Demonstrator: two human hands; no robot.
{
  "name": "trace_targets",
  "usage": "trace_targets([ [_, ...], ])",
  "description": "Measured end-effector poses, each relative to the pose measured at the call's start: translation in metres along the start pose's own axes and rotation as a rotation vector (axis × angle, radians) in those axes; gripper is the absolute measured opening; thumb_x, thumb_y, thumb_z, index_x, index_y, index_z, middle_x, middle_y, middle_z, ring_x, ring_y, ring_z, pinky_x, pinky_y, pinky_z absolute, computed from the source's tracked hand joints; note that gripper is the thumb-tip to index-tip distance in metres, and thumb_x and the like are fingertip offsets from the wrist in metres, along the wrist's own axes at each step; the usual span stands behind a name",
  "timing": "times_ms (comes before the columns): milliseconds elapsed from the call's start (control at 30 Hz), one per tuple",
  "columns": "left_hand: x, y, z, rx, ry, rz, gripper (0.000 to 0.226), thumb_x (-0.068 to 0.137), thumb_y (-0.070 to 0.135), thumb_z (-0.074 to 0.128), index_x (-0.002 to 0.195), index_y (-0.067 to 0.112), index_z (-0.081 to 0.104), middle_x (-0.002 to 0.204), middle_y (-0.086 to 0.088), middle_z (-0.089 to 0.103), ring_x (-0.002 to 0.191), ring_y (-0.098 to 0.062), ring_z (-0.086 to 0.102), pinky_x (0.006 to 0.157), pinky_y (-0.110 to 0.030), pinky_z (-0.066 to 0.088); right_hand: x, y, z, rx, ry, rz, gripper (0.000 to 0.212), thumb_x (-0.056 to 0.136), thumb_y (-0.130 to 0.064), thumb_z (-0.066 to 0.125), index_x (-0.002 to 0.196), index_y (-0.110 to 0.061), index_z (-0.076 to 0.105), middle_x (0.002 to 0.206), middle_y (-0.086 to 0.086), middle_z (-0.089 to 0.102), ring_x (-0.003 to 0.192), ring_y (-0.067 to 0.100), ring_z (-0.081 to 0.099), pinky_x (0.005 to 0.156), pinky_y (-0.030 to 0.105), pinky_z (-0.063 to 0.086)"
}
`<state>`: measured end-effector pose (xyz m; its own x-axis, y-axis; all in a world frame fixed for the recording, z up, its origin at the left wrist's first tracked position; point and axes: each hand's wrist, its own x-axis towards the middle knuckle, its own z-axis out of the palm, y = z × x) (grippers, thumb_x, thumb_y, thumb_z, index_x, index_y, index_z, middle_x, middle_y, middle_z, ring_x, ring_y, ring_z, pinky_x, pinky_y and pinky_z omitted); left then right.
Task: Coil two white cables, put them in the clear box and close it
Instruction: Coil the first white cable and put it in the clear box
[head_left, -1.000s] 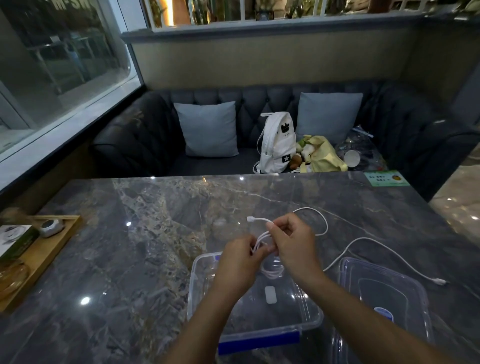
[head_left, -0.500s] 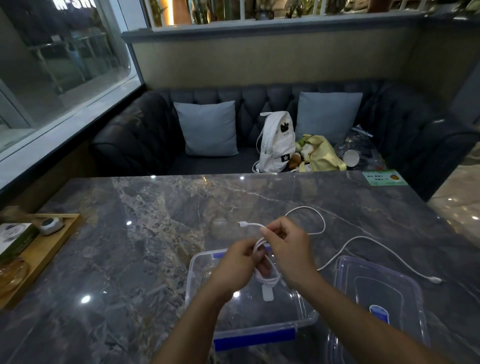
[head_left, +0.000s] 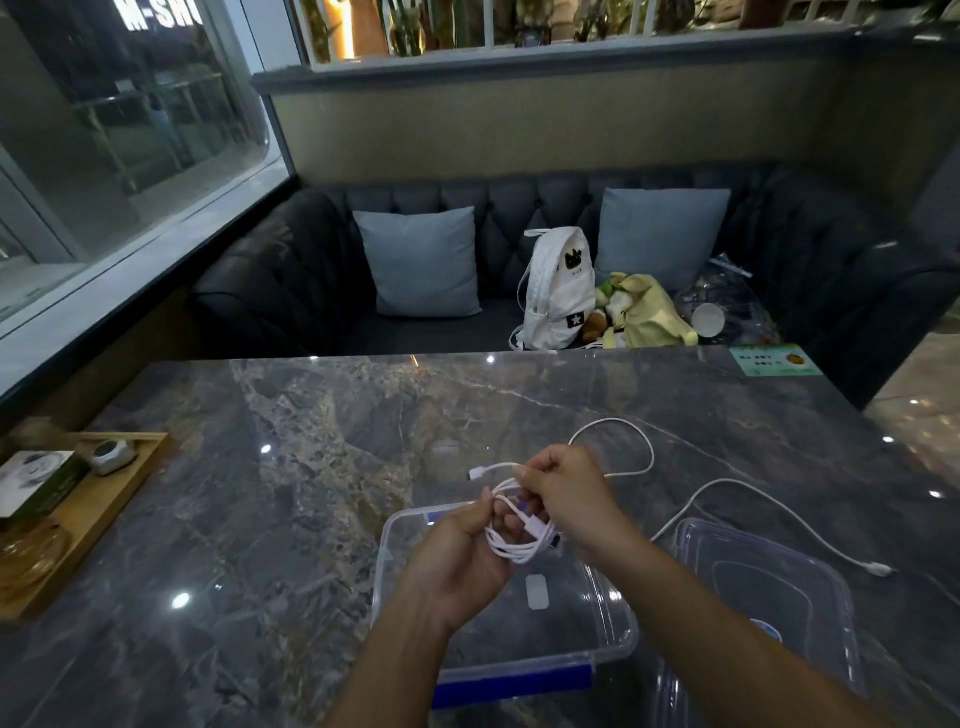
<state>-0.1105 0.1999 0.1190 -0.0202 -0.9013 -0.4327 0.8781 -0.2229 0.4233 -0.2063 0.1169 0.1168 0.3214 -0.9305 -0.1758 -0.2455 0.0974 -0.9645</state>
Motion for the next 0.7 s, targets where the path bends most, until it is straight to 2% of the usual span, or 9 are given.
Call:
trace_targets([
  [100, -0.001, -0.002, -0.003, 0.031, -0.029, 0.035, 0.026, 0.096, 0.004, 0.035, 0.103, -0.01, 0.055, 0.082, -0.019, 0.063, 0.064, -0.018, 0.064, 0.061, -0.029, 0.059, 0.001, 0.005, 0.002, -0.09, -0.015, -0.025, 0.029, 0.083, -0.01, 0.063, 0.058, -0.015, 0.051, 0.05, 0.003, 0.058, 0.036, 0.007, 0.051, 0.046, 0.025, 0.04],
  [200, 0.0, -0.008, -0.012, 0.408, 0.061, 0.165, 0.028, 0.095, 0.005, 0.038, 0.114, -0.012, 0.051, 0.103, -0.028, 0.059, 0.085, -0.028, 0.061, 0.078, -0.038, 0.054, 0.0, 0.009, 0.002, -0.153, -0.002, -0.036, 0.031, 0.082, -0.012, 0.064, 0.054, -0.019, 0.051, 0.048, -0.002, 0.057, 0.032, 0.0, 0.048, 0.045, 0.023, 0.038],
  [267, -0.002, -0.008, -0.02, 0.689, 0.091, 0.323, 0.025, 0.091, 0.005, 0.05, 0.116, 0.003, 0.053, 0.091, -0.019, 0.068, 0.079, -0.023, 0.065, 0.072, -0.031, 0.054, 0.001, 0.013, 0.001, -0.144, 0.004, -0.015, 0.034, 0.081, -0.01, 0.064, 0.051, -0.019, 0.05, 0.046, -0.002, 0.056, 0.033, 0.003, 0.049, 0.046, 0.026, 0.039],
  [333, -0.004, -0.004, -0.024, 0.954, 0.053, 0.463, 0.035, 0.084, 0.003, 0.061, 0.111, 0.025, 0.058, 0.083, -0.004, 0.072, 0.078, -0.015, 0.067, 0.07, -0.026, 0.054, 0.001, 0.016, 0.001, -0.131, 0.004, 0.012, 0.033, 0.079, -0.01, 0.065, 0.05, -0.019, 0.051, 0.045, -0.003, 0.056, 0.037, 0.008, 0.051, 0.048, 0.029, 0.042],
  [400, -0.003, 0.0, -0.024, 1.333, 0.012, 0.517, 0.037, 0.079, 0.005, 0.066, 0.09, 0.04, 0.066, 0.096, 0.009, 0.068, 0.093, -0.006, 0.062, 0.081, -0.032, 0.054, 0.0, 0.02, 0.001, -0.166, 0.015, -0.001, 0.033, 0.077, -0.007, 0.064, 0.048, -0.019, 0.054, 0.041, -0.003, 0.055, 0.042, 0.012, 0.053, 0.05, 0.032, 0.044],
  [467, 0.0, 0.0, -0.021, 1.574, 0.024, 0.566, 0.032, 0.078, 0.004, 0.065, 0.079, 0.036, 0.07, 0.104, 0.017, 0.061, 0.101, -0.008, 0.058, 0.085, -0.037, 0.053, -0.002, 0.023, 0.001, -0.154, 0.013, 0.0, 0.034, 0.077, -0.004, 0.062, 0.048, -0.02, 0.055, 0.038, -0.003, 0.056, 0.042, 0.012, 0.055, 0.049, 0.032, 0.045],
  [533, 0.001, -0.004, -0.02, 1.593, 0.076, 0.738, 0.024, 0.082, 0.0, 0.059, 0.085, 0.02, 0.073, 0.092, 0.015, 0.064, 0.088, -0.013, 0.063, 0.078, -0.034, 0.054, -0.002, 0.022, 0.001, -0.072, -0.002, 0.022, 0.033, 0.081, -0.003, 0.062, 0.052, -0.019, 0.053, 0.04, -0.001, 0.059, 0.041, 0.012, 0.056, 0.047, 0.029, 0.044],
  [600, 0.0, -0.009, -0.019, 1.568, 0.145, 0.863, 0.026, 0.088, 0.001, 0.053, 0.092, 0.019, 0.071, 0.083, 0.013, 0.068, 0.075, -0.008, 0.065, 0.069, -0.025, 0.053, -0.003, 0.018, 0.001, 0.006, -0.01, 0.026, 0.031, 0.082, -0.003, 0.061, 0.057, -0.018, 0.051, 0.044, 0.0, 0.06, 0.04, 0.011, 0.055, 0.044, 0.024, 0.042],
  [700, 0.0, -0.01, -0.016, 1.194, 0.284, 0.801, 0.024, 0.089, 0.006, 0.055, 0.085, 0.024, 0.071, 0.074, 0.005, 0.073, 0.072, -0.008, 0.069, 0.066, -0.026, 0.055, -0.006, 0.011, 0.0, 0.056, -0.026, -0.017, 0.027, 0.084, -0.005, 0.061, 0.061, -0.016, 0.051, 0.043, -0.004, 0.056, 0.036, 0.008, 0.049, 0.039, 0.021, 0.038],
])
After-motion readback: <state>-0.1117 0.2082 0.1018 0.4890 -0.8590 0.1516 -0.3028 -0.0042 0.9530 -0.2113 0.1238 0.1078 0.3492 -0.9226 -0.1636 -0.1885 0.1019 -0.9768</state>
